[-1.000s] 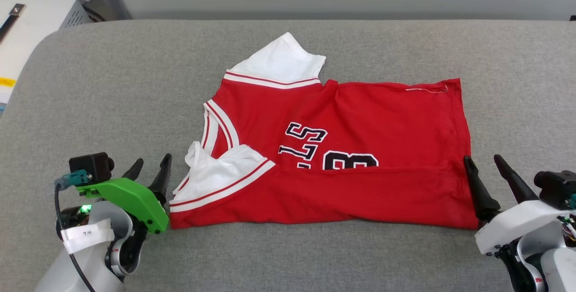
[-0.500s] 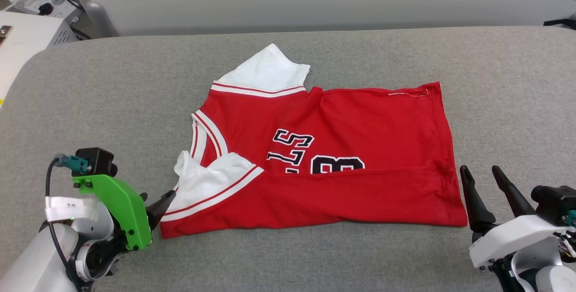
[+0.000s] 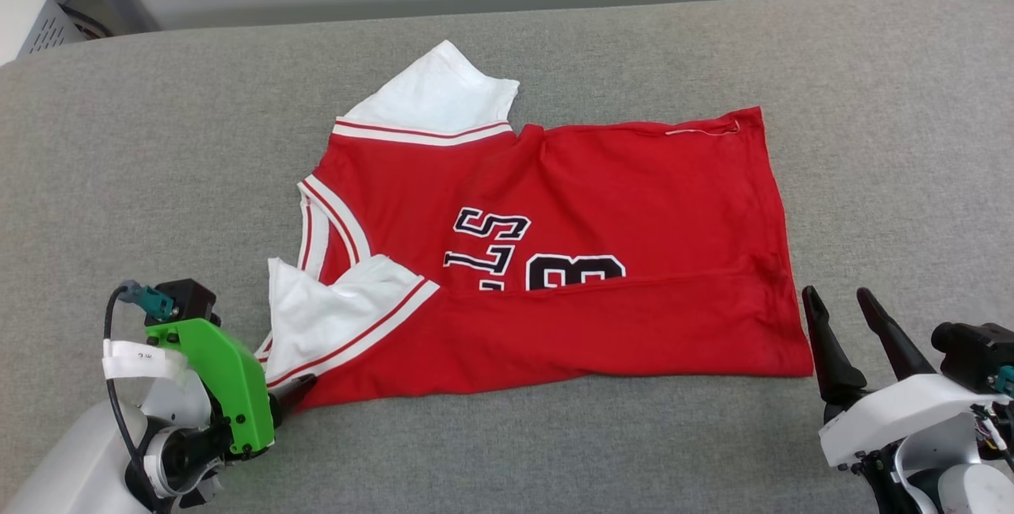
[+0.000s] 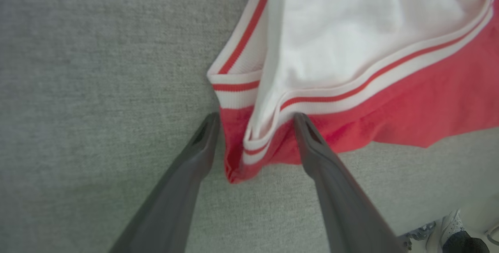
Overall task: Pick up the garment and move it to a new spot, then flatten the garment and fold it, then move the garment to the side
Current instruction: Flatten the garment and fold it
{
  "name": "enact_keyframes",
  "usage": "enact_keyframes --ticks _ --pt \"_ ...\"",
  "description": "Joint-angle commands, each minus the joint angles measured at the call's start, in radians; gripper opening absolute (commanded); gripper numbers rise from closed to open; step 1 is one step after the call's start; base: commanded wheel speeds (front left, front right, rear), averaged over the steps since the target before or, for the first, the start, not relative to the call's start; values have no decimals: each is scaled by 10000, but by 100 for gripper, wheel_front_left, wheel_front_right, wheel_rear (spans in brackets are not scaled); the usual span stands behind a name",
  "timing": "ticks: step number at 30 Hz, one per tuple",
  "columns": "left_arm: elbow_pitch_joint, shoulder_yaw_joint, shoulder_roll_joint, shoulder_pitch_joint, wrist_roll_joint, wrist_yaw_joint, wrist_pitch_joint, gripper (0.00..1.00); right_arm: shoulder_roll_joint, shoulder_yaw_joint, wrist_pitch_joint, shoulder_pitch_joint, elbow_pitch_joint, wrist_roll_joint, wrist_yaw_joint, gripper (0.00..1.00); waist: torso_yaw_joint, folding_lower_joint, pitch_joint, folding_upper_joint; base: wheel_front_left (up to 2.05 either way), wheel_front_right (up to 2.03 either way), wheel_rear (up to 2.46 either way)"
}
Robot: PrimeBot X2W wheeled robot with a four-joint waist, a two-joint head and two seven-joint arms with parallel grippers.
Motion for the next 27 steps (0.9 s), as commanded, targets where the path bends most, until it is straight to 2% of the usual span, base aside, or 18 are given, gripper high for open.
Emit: enact_keyframes --ticks 1,4,5,6,11,15,24,27 --pt "220 -310 -345 49 -79 -148 188 100 -32 -9 27 -147 22 62 -6 100 -63 0 91 -1 0 0 0" --pt "508 -538 -553 -103 -78 -371 320 100 -4 -73 123 -141 31 81 -6 100 -60 0 124 -1 0 0 0" --pt "590 -583 -596 -149 -71 -431 334 45 -8 -87 146 -146 29 80 -6 100 -59 0 123 -1 0 0 0" --pt "840 -645 -687 -276 12 -537 216 0 -62 -166 287 -171 86 156 -6 100 -50 0 81 -1 0 0 0" --pt "981 -621 -613 -383 114 -614 50 0 -160 -303 513 -173 172 332 -6 100 34 0 -58 -1 0 0 0" --pt "785 -509 -449 -468 259 -615 -222 0 -321 -375 1119 -220 289 623 -6 100 91 0 -185 -1 0 0 0" --pt "-772 -324 -58 -356 569 -177 -505 0 -1429 -224 4299 -716 513 1493 -6 100 349 0 -342 -1 0 0 0" --pt "-1161 -340 -25 -368 618 -74 -463 0 -1595 -47 5047 -926 546 1737 -6 100 480 0 -249 -1 0 0 0"
